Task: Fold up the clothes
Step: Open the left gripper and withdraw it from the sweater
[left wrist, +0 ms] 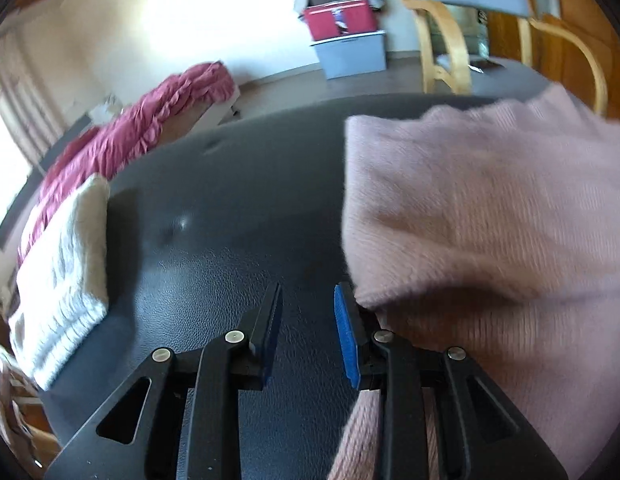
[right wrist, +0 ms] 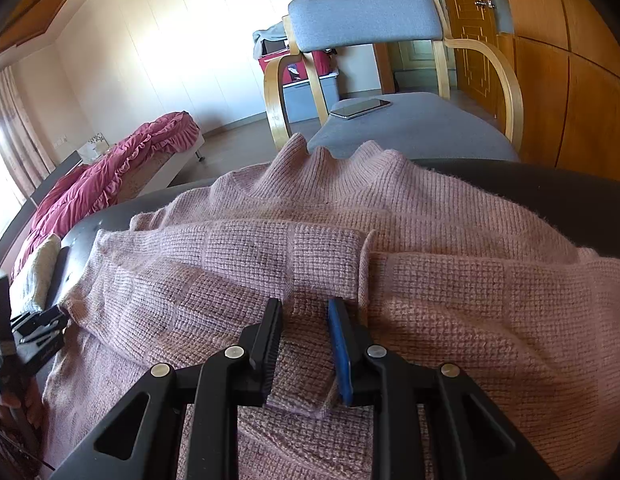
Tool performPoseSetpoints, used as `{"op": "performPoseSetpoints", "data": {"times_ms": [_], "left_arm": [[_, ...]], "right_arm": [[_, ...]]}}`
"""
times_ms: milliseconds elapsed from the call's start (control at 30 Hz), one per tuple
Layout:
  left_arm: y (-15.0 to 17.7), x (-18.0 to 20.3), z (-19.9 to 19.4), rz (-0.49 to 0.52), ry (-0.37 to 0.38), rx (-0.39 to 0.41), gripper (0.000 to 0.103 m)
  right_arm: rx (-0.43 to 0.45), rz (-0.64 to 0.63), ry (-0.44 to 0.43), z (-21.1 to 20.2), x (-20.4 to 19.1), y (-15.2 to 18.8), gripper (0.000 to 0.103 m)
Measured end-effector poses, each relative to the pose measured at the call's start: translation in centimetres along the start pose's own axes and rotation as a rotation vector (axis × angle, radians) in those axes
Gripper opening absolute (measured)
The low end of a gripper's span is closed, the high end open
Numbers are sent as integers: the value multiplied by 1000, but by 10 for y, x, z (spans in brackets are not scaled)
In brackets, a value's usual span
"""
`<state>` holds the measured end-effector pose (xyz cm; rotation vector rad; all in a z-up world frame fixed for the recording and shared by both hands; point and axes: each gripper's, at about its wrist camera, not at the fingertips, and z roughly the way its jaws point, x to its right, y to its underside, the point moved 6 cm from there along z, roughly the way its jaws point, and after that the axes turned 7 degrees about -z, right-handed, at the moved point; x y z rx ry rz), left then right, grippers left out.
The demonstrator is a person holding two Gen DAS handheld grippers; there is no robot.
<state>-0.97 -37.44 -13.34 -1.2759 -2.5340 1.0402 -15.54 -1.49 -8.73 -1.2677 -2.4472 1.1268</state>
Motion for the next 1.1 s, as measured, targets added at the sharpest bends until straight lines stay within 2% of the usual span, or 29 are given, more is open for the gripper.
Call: {"op": "performPoseSetpoints", "data": {"times_ms": [100,233,433,567,667,733,867,933,1100], "left_arm": [[0,-2,1,-30,19,-14,30],[0,12,-9,25,27,25,30],[-7,31,-9,126,-63,63,30],[-11,25,-1,102,-113,34,30],[-8,10,15,95,-231,-5,30],[-7,4,16,91,-239,15,30],[0,-12,14,109,-307,8,30],[1,-17,10,90,-298,-1,30],[-1,11,-6,137,-176,13,30]], "right_arm": [[1,3,-3,0,0,0,23],[0,0,1,0,-1,0,23],[-5,-28,33,1,-6,0,23],[-16,-81,89,2,-15,0,25],[-16,-82,88,2,-15,0,26],[-14,-76,82,2,-14,0,26],[-15,-78,84,4,-15,0,26],[-15,-77,83,4,-14,-1,26],[-14,-76,81,5,-12,-1,26]]}}
